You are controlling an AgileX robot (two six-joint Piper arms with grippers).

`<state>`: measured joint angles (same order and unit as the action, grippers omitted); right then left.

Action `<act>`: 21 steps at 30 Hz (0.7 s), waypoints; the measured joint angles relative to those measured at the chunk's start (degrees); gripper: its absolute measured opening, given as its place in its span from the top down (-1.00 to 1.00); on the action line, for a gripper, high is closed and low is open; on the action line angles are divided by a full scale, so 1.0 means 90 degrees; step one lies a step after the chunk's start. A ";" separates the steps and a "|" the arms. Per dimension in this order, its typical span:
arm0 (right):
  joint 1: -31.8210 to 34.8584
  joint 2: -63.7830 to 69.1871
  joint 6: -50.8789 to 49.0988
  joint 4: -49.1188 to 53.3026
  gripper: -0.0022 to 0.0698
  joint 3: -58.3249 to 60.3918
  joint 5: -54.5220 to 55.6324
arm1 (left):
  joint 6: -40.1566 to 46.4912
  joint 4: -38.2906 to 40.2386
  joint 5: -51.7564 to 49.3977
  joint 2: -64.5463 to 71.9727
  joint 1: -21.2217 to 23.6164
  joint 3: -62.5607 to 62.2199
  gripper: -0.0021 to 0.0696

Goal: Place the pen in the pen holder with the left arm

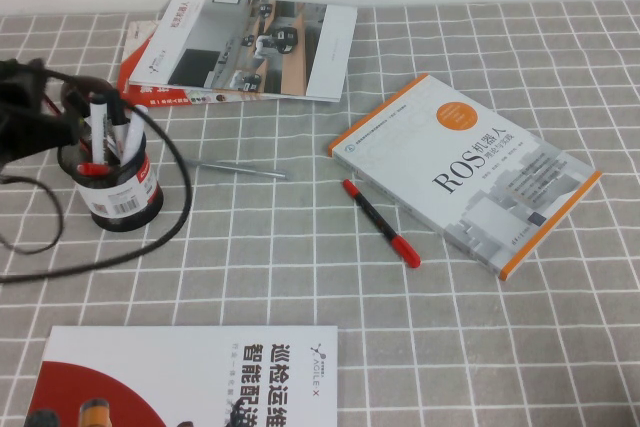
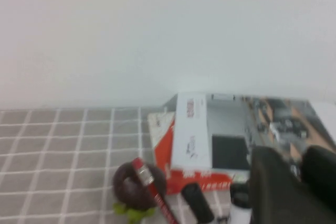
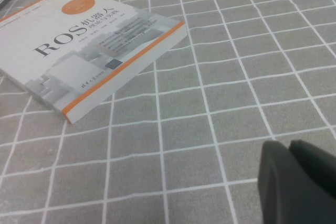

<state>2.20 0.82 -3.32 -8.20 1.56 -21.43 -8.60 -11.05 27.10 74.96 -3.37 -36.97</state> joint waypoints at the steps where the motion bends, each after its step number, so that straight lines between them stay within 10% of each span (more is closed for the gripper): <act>1: 0.0000 0.0000 0.0000 0.0000 0.98 0.0000 0.0000 | 0.0000 -0.0108 -0.0400 -0.0296 0.0000 0.0000 0.69; 21: 0.0000 0.0000 0.0000 0.0000 0.98 0.0000 0.0000 | -0.0549 0.0175 -0.4496 -0.5962 0.0000 0.1057 0.94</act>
<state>2.20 0.82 -3.32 -8.20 1.56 -21.43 -13.55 -9.47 -13.37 21.30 -3.37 -27.45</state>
